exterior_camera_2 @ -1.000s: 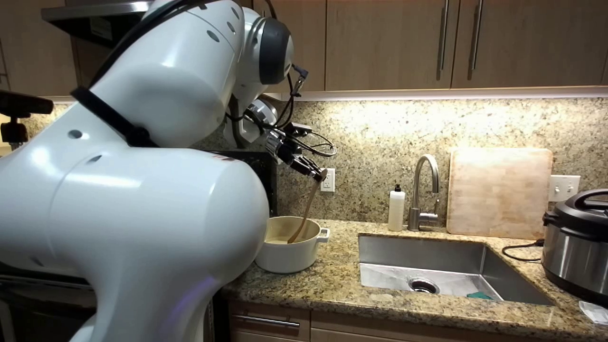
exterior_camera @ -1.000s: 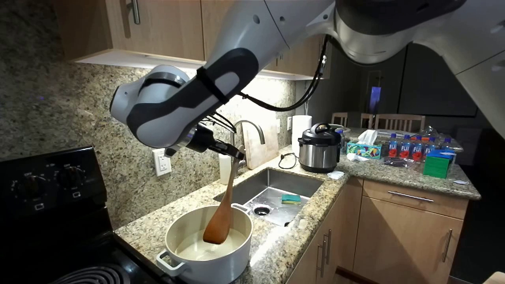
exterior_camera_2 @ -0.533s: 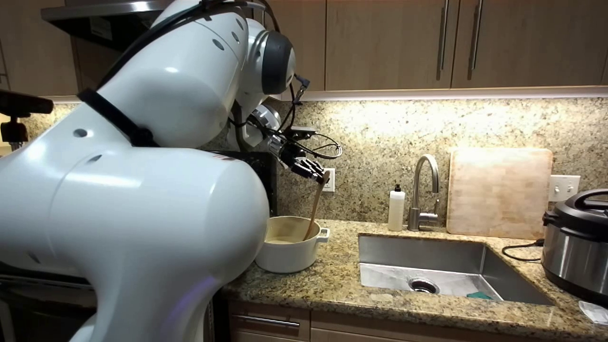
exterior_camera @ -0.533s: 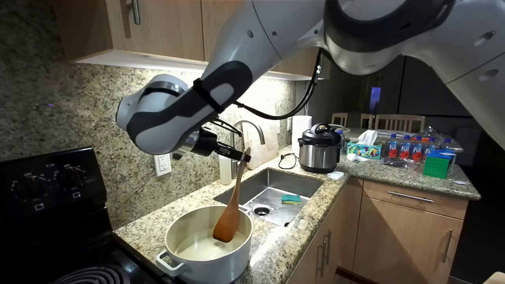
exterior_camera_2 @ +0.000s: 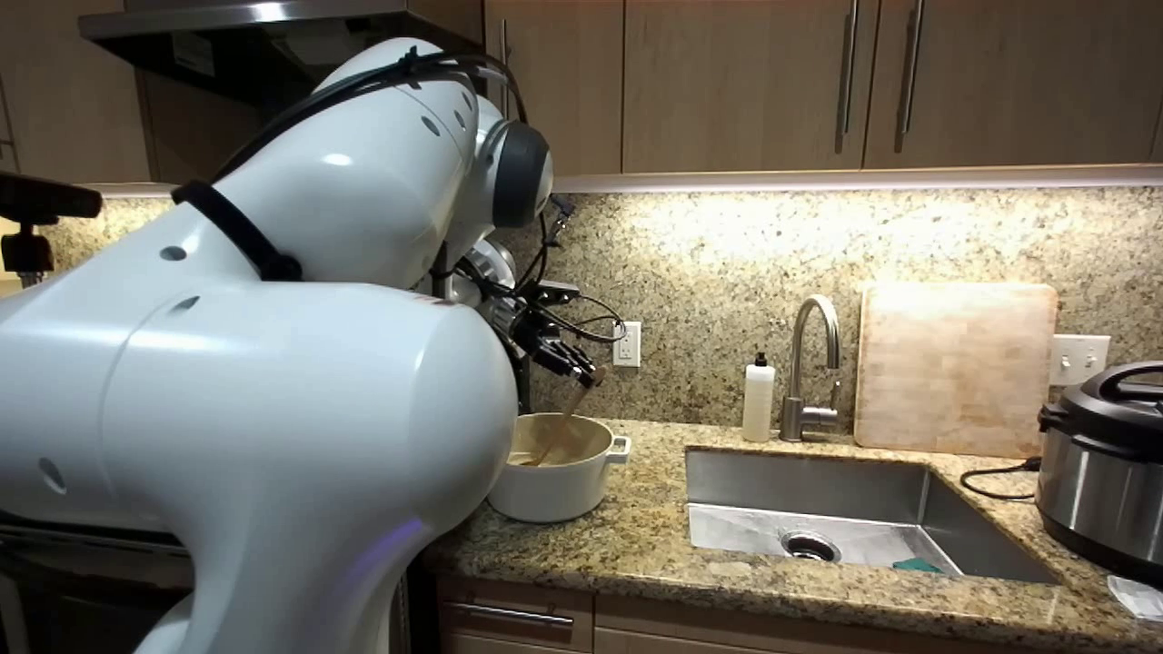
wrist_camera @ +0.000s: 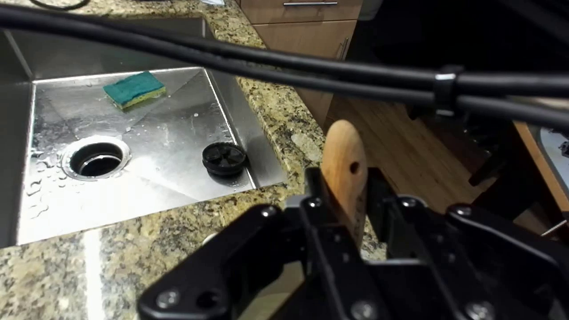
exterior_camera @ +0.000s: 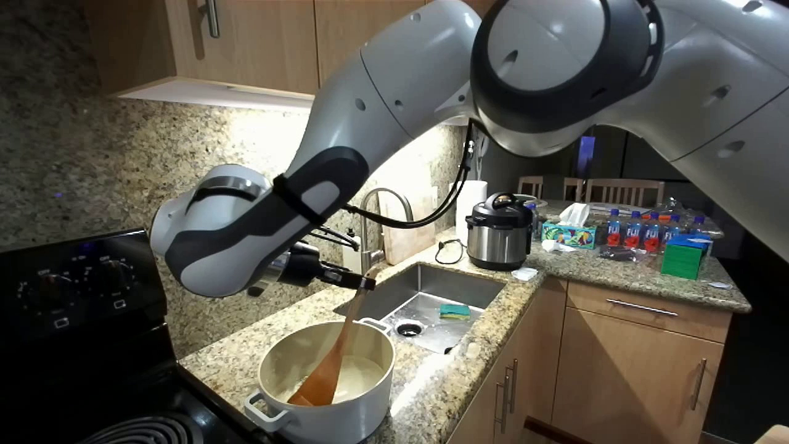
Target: Use the wooden spatula to stir the water in the pot.
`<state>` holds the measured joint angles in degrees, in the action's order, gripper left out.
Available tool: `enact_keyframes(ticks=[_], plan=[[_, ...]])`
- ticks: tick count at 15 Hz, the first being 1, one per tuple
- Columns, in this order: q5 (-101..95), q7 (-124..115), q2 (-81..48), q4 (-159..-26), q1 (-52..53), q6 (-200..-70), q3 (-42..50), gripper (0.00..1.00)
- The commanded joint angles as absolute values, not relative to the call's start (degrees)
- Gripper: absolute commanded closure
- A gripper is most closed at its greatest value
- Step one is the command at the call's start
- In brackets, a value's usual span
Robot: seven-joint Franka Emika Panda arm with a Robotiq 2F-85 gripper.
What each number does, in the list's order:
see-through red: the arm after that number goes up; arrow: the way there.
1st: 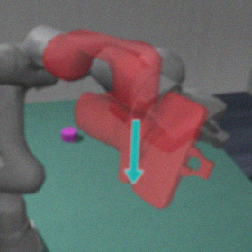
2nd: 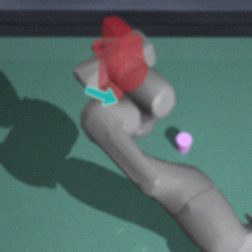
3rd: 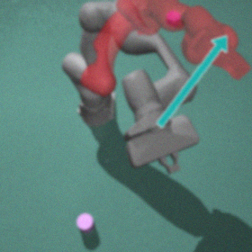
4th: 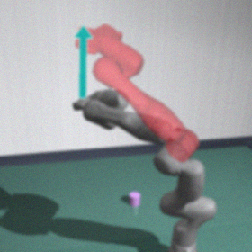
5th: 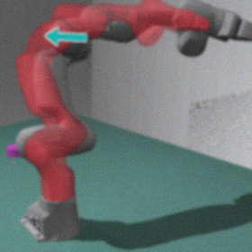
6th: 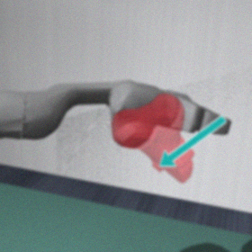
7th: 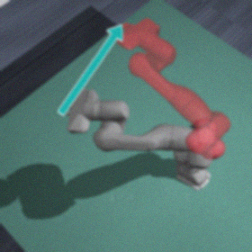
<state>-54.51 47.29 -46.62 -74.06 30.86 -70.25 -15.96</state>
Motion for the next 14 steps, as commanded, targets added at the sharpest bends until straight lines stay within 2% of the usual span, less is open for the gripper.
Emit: enact_keyframes(ticks=[1, 14], plan=[[-55.52, 51.24, -48.74, -70.59, 32.07, -69.47, -16.21, 0.93], [-49.38, 54.89, -48.92, -65.65, 27.04, -69.64, -14.34, 0.93]])
